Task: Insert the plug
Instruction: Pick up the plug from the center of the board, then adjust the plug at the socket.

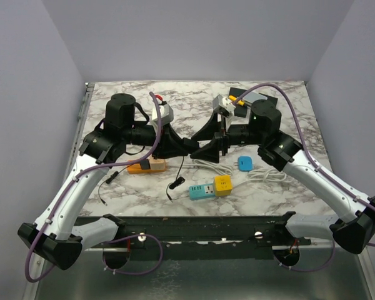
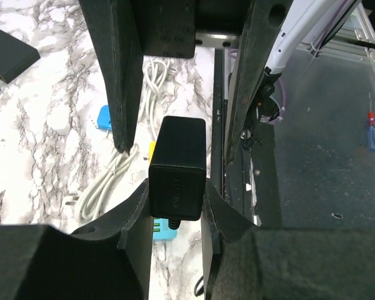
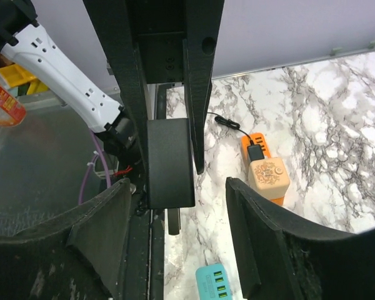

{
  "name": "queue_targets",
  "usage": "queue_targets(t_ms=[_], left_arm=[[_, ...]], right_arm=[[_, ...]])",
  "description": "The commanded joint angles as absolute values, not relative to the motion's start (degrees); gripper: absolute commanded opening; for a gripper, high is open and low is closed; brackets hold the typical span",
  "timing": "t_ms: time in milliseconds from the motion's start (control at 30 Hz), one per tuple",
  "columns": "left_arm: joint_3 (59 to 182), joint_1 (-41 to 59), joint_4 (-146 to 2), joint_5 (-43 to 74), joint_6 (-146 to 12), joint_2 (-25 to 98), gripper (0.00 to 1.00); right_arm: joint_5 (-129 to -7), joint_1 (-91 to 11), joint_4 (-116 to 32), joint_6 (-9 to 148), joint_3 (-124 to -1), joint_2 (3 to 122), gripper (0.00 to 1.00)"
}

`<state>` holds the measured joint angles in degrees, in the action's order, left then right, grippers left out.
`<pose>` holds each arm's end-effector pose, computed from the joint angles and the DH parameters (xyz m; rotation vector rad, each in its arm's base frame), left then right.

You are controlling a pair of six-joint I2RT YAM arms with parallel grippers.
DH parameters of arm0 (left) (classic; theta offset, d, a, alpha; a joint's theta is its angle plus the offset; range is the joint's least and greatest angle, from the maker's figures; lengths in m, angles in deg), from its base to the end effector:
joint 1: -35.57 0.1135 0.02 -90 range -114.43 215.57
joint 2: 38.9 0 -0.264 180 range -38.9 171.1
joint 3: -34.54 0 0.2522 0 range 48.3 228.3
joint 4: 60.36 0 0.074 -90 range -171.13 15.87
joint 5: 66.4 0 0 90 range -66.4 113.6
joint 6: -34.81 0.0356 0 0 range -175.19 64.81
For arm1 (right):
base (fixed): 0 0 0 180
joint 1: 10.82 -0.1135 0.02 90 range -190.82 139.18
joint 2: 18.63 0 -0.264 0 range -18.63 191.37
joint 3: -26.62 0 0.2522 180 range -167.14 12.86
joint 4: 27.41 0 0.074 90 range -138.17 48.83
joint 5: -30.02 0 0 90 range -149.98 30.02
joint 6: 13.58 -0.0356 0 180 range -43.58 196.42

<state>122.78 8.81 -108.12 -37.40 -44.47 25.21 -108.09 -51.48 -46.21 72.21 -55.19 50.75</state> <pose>0.1811 -0.1262 0.4175 1.2471 1.4964 -1.2261 0.1879 0.1963 0.4040 -1.1662 1.3902 1.2706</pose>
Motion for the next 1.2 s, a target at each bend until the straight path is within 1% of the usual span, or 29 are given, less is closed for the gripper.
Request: queue_targets(t_ms=[0,133,233,267,367,433,467,500,533,600,633,667,700,733,767,833,967,1100,1167], left_arm=[[122.28,8.59,-111.72,-36.0,-39.42,23.9,0.0],[122.47,8.59,-112.7,-36.27,-38.75,24.18,0.0],[122.71,8.59,-112.95,-36.45,-38.74,24.37,0.0],[122.86,8.59,-113.01,-36.38,-38.66,24.45,0.0],[123.16,8.59,-113.36,-36.34,-38.26,24.34,0.0],[123.1,8.59,-113.69,-36.34,-37.92,24.29,0.0],[123.17,8.59,-113.96,-36.34,-37.45,24.29,0.0],[123.25,8.59,-114.44,-36.3,-36.93,24.29,0.0],[123.33,8.59,-114.88,-36.16,-36.31,24.29,0.0],[123.51,8.59,-115.67,-35.73,-35.23,24.29,0.0],[123.53,8.59,-115.99,-35.36,-34.93,24.25,0.0],[123.61,8.58,-116.12,-34.58,-34.93,24.29,0.05],[123.66,8.59,-116.14,-33.92,-35.05,24.29,0.25],[123.77,8.59,-116.14,-33.45,-35.25,24.28,0.37],[123.91,8.6,-116.14,-33.37,-35.4,24.25,0.42],[124.2,8.59,-116.14,-33.86,-35.85,24.35,0.45],[124.32,8.55,-116.14,-35.53,-36.63,24.62,0.47],[124.32,8.59,-116.14,-36.29,-36.73,24.69,0.47],[124.24,8.59,-116.14,-36.57,-36.6,24.87,0.43]], right_arm=[[-109.34,-51.46,-56.31,78.98,-60.04,50.86,0.64],[-109.62,-51.45,-56.9,79.32,-61.54,51.79,0.58],[-111.15,-51.49,-57.09,79.24,-62.95,53.25,0.49],[-111.59,-51.45,-57.65,79.23,-63.51,53.85,0.48],[-112.98,-51.43,-60.3,80.16,-65.1,55.63,0.5],[-113.56,-51.45,-62.08,80.71,-66.15,56.7,0.49],[-113.64,-51.47,-62.92,80.87,-66.68,57.22,0.45],[-113.75,-51.51,-63.73,81.12,-67.16,57.75,0.38],[-113.7,-51.43,-64.29,81.3,-67.57,58.04,0.27],[-113.39,-51.48,-65.03,81.65,-68.03,58.19,0.08],[-112.88,-51.47,-65.07,81.73,-67.96,58.12,0.02],[-112.42,-51.43,-64.97,81.77,-67.77,57.9,0.01],[-111.95,-51.47,-64.6,81.74,-67.41,57.66,0.01],[-111.58,-51.45,-63.86,81.63,-66.89,57.32,0.01],[-111.23,-51.43,-62.47,81.31,-66.21,57.04,0.01],[-110.45,-51.49,-59.67,79.94,-64.57,56.28,0.01],[-111.0,-51.51,-55.37,77.47,-62.61,55.88,0.01],[-111.95,-51.47,-53.88,76.6,-62.17,56.34,0.01],[-112.01,-51.44,-52.62,74.85,-61.52,56.14,0.01]])
